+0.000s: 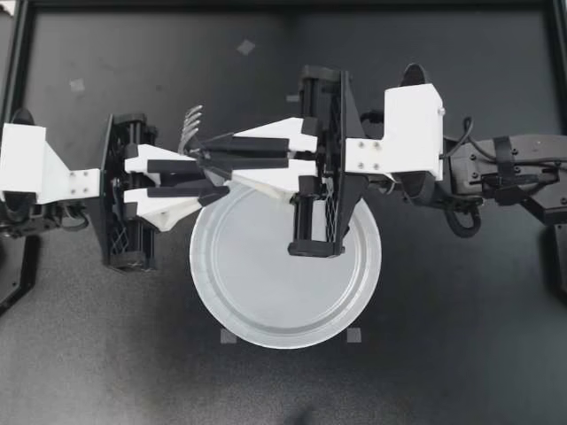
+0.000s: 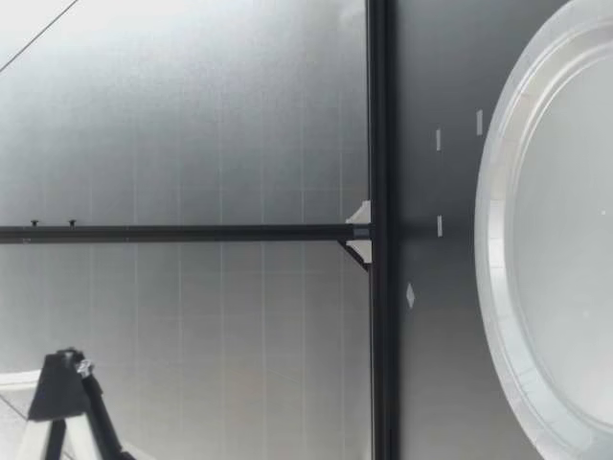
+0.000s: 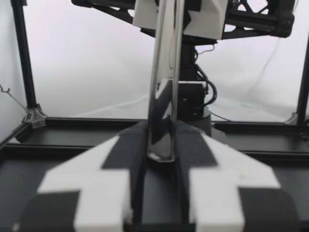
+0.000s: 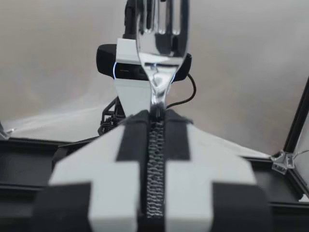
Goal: Pick up the fork and place it on the plate.
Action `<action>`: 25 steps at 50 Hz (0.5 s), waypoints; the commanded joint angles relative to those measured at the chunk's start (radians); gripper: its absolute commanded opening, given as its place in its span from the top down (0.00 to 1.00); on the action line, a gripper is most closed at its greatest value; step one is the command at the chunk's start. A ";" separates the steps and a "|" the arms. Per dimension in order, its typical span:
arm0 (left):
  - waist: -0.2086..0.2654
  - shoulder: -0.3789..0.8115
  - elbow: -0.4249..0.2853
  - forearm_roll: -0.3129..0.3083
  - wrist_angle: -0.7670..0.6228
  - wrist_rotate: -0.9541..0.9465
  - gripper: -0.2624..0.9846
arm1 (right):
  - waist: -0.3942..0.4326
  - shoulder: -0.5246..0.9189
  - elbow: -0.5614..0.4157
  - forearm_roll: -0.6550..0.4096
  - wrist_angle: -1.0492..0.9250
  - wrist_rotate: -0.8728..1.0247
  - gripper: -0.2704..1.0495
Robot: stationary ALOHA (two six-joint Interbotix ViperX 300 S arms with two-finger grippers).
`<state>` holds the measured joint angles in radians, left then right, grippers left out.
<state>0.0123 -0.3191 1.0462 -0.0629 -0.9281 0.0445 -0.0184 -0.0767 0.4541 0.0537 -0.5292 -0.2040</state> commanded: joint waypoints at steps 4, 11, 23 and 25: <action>0.000 -0.028 -0.008 0.002 -0.008 -0.005 0.91 | 0.005 0.000 -0.011 0.003 -0.006 0.000 0.72; 0.000 -0.048 -0.003 0.002 -0.008 -0.008 0.91 | 0.005 -0.002 -0.005 0.003 0.023 0.012 0.49; -0.055 -0.155 0.000 0.000 0.307 -0.026 0.91 | -0.002 -0.075 0.078 0.003 0.028 0.032 0.24; -0.078 -0.183 -0.012 -0.005 0.448 -0.031 0.91 | -0.003 -0.100 0.118 0.005 0.031 0.035 0.25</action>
<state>-0.0368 -0.4556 1.0661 -0.0644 -0.6443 0.0169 -0.0184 -0.1150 0.5461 0.0552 -0.4985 -0.1718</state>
